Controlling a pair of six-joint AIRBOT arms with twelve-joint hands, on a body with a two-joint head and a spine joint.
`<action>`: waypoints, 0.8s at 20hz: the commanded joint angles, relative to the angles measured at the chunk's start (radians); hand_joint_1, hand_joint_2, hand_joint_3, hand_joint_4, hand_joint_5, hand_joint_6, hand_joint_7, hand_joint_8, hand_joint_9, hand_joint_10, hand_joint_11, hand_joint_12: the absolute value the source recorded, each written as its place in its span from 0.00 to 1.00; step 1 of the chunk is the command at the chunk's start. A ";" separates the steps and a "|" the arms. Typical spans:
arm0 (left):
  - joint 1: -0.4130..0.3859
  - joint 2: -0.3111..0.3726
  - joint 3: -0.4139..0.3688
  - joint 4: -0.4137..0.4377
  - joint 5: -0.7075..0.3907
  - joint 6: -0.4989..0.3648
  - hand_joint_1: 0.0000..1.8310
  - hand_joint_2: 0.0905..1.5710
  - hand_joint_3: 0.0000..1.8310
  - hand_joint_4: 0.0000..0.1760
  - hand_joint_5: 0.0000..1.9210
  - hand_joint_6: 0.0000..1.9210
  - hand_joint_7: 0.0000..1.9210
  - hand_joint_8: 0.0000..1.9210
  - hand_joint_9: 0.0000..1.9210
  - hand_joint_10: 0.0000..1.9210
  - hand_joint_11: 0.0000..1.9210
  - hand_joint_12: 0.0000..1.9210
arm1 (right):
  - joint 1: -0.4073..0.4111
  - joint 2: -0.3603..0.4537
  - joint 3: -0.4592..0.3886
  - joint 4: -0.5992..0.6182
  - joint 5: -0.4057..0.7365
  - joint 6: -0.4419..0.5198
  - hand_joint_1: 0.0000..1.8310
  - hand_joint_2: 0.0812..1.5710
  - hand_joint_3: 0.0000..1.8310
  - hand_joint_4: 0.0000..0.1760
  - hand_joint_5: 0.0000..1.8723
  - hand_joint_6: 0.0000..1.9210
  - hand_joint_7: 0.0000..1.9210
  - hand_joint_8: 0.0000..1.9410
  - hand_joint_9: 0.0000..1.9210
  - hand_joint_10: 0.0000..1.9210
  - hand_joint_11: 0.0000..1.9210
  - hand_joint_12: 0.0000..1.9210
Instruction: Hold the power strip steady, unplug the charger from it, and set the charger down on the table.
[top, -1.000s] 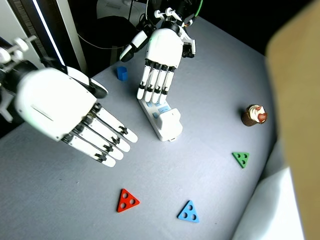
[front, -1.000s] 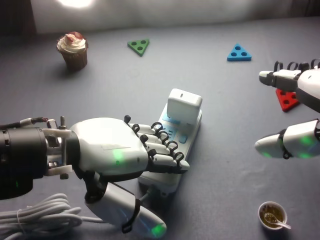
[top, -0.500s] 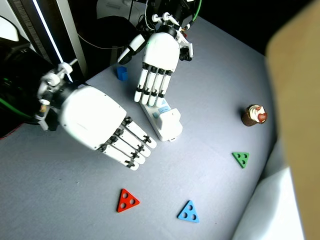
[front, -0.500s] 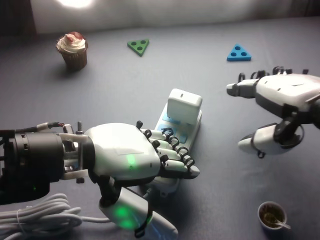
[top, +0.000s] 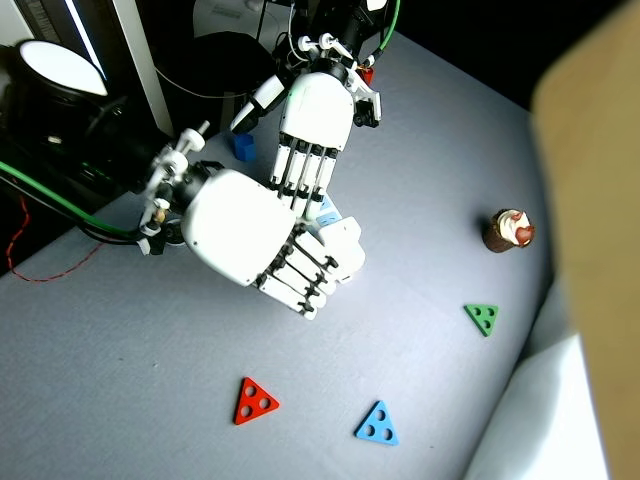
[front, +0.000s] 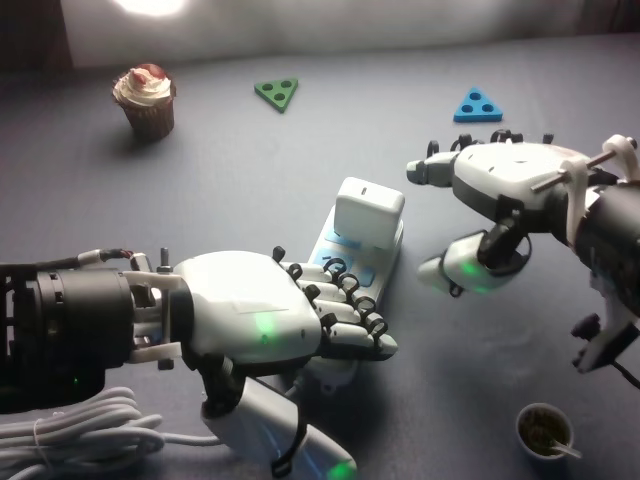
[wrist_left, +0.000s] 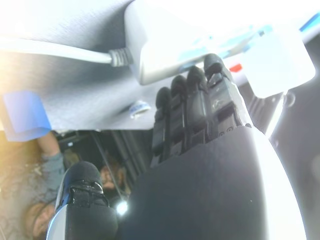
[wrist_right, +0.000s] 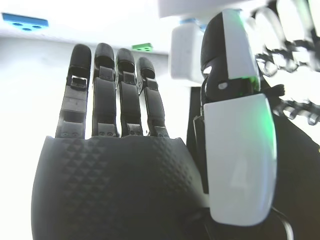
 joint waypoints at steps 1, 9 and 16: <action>-0.003 -0.012 0.002 -0.014 -0.052 -0.004 0.00 0.67 0.00 0.00 0.10 0.00 0.10 0.00 0.09 0.00 0.05 0.04 | 0.015 0.003 0.004 -0.059 -0.037 0.009 0.53 0.64 0.00 0.00 0.14 0.00 0.16 0.00 0.16 0.00 0.01 0.34; 0.003 -0.016 0.003 -0.014 -0.047 -0.009 0.00 0.67 0.00 0.00 0.09 0.00 0.10 0.00 0.09 0.00 0.05 0.04 | 0.033 -0.050 0.037 -0.038 -0.053 0.098 0.55 0.66 0.00 0.00 0.15 0.00 0.17 0.00 0.17 0.00 0.03 0.35; 0.009 -0.021 0.003 -0.014 -0.037 -0.025 0.00 0.68 0.00 0.00 0.09 0.00 0.09 0.00 0.08 0.00 0.06 0.04 | 0.036 -0.099 0.079 -0.038 -0.053 0.166 0.56 0.67 0.01 0.00 0.18 0.00 0.20 0.00 0.20 0.00 0.04 0.37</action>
